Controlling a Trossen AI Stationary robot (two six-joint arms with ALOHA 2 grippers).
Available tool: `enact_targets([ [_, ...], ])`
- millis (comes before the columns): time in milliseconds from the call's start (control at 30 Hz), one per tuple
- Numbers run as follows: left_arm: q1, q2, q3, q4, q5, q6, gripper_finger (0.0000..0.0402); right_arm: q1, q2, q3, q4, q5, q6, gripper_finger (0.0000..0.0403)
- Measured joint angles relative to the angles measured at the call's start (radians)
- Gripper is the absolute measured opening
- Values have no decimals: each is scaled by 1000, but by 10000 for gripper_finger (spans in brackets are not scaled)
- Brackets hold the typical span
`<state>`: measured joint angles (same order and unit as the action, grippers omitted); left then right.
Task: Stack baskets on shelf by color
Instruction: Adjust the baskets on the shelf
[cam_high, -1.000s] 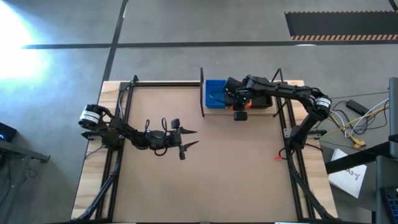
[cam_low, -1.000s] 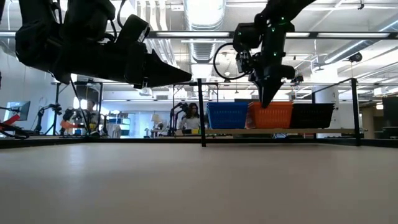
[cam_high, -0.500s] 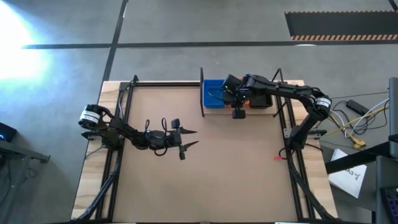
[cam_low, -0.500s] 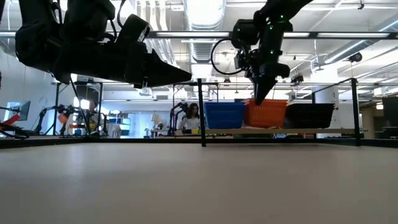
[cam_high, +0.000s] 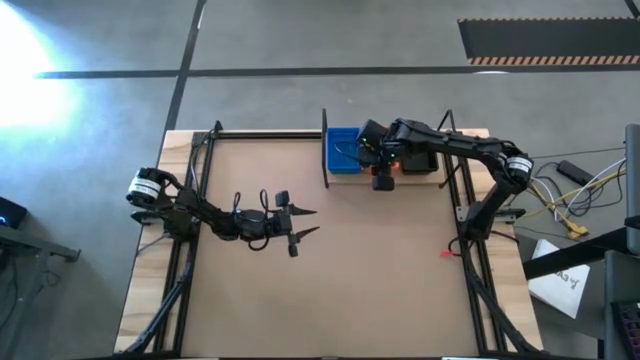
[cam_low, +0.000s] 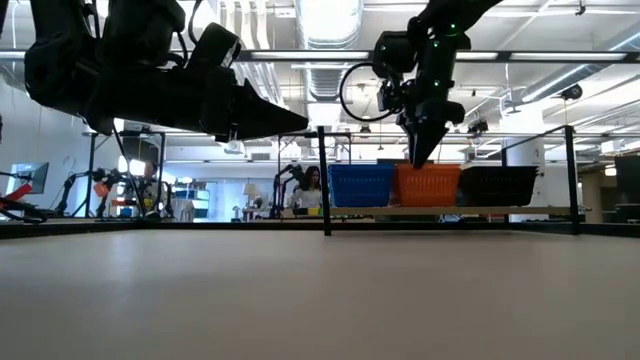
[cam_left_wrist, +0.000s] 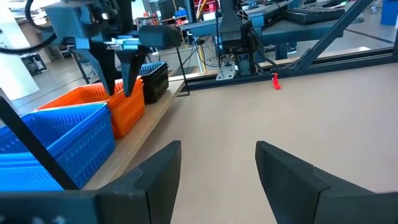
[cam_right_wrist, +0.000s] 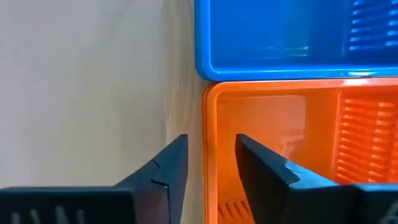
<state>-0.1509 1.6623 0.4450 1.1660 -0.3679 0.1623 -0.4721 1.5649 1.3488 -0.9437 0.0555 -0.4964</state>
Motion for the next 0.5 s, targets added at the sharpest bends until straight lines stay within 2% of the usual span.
enact_targets([
  [200, -1, 0, 0, -1, 0, -2, 192, -7, -62, 30, -28, 0, 8, 130],
  [333, 0, 0, 0, -2, 0, -2, 192, -53, -124, 29, -115, 65, 73, 109],
  [433, 0, 0, 0, -2, 0, -1, 192, -124, -170, 18, -181, 132, 170, 85],
  [500, 0, 0, 0, -2, 0, -1, 192, -184, -192, -2, -196, 134, 231, 66],
])
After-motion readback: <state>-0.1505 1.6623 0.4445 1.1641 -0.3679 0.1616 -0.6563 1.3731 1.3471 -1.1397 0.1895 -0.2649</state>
